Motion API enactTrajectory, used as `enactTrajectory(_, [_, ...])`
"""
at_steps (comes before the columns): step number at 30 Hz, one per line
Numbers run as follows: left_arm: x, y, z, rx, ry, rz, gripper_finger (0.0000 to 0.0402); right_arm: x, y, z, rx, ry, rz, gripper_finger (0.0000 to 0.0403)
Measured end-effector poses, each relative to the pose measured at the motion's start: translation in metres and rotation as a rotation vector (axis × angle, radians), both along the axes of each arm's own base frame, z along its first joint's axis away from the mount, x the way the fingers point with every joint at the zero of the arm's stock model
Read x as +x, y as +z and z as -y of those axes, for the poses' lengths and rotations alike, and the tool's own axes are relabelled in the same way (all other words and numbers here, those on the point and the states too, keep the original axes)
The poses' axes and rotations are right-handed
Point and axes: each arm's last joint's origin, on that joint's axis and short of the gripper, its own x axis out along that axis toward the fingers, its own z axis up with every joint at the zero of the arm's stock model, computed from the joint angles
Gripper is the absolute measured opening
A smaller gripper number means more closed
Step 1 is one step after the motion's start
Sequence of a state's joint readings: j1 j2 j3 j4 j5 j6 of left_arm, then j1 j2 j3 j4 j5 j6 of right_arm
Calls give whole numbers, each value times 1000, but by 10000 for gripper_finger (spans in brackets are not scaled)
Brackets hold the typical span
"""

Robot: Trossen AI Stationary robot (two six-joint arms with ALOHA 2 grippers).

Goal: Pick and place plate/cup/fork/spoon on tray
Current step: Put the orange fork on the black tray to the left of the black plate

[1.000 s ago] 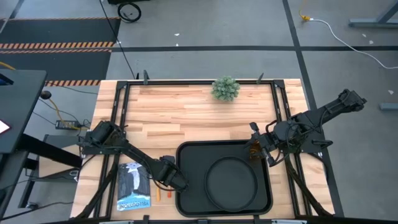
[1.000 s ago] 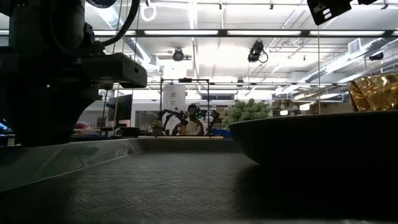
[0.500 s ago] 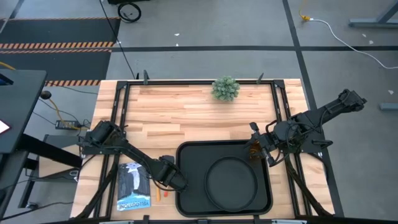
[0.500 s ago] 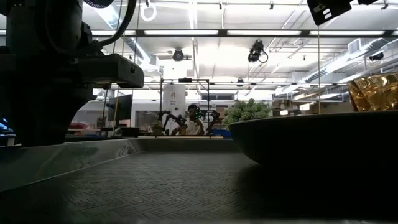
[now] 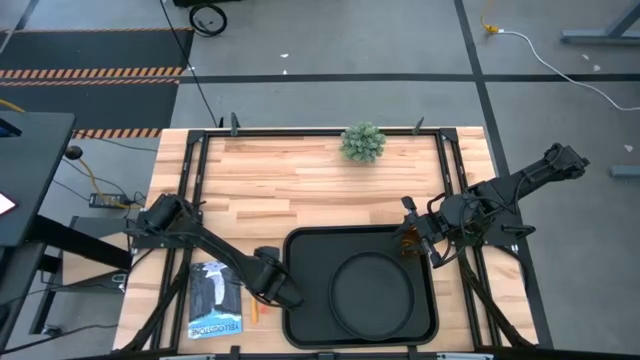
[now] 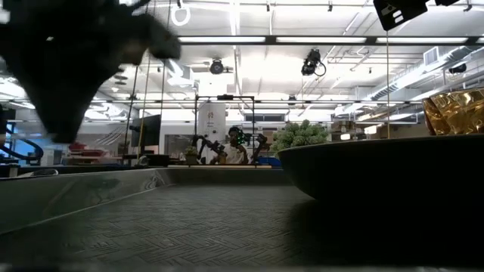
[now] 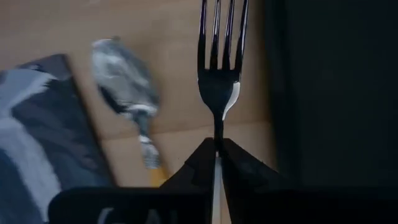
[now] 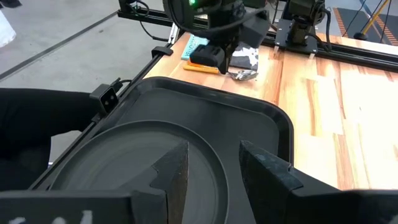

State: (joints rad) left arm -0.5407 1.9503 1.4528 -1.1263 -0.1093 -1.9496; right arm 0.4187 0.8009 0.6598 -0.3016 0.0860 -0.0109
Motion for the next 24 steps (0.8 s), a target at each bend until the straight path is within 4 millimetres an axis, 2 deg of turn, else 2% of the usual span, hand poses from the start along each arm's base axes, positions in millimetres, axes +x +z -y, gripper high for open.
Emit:
enactTrajectory(6, [12, 15, 1, 38, 8, 115, 24, 0, 0, 0, -4, 2, 2, 148])
enactTrajectory(15, [39, 9, 7, 27, -4, 349, 24, 0, 0, 0, -10, 5, 1, 148])
enactTrajectory(19, [49, 6, 11, 30, -22, 394, 21, 0, -1, 0, -15, 5, -10, 148])
enactTrajectory(24, [69, 14, 18, 68, -55, 407, 17, -1, -1, 0, -12, 7, -11, 148])
